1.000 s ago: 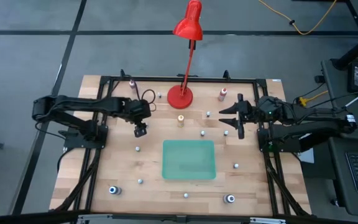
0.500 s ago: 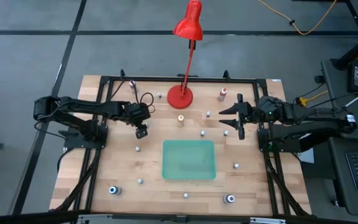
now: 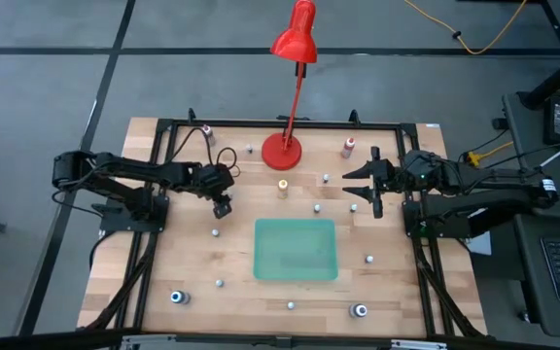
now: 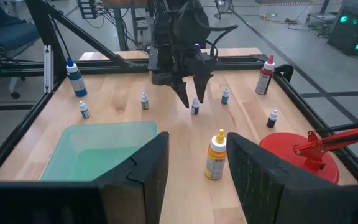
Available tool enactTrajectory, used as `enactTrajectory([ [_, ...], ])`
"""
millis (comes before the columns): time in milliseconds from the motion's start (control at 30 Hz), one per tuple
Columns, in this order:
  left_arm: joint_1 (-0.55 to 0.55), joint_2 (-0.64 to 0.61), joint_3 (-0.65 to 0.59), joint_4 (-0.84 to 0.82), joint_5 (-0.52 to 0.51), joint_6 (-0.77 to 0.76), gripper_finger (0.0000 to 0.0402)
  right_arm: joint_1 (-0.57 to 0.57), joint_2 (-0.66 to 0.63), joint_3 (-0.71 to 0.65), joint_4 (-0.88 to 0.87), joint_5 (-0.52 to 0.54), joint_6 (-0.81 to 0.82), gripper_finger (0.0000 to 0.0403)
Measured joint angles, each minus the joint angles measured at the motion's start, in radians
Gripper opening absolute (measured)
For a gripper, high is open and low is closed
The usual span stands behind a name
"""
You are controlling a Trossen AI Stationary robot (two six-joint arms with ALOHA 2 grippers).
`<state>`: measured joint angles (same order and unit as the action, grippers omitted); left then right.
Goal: Pick & Place food coloring
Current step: Put the small black food coloring bottle into the blue bin
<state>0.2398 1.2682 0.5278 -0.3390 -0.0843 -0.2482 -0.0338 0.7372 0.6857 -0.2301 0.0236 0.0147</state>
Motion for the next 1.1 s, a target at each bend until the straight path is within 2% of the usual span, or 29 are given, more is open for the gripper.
enactTrajectory([
  [333, 0.000, 0.000, 0.000, 0.006, -0.008, 0.004, 0.0170, 0.000, 0.000, 0.000, 0.001, 0.000, 0.002, 0.0163],
  [800, 0.029, 0.000, 0.000, 0.005, -0.029, -0.001, 0.0099, 0.000, 0.000, 0.000, 0.001, 0.000, 0.002, 0.0163],
  [1100, 0.038, -0.001, 0.000, 0.018, -0.004, -0.004, 0.0063, 0.000, 0.000, 0.000, 0.001, -0.001, 0.002, 0.0163],
])
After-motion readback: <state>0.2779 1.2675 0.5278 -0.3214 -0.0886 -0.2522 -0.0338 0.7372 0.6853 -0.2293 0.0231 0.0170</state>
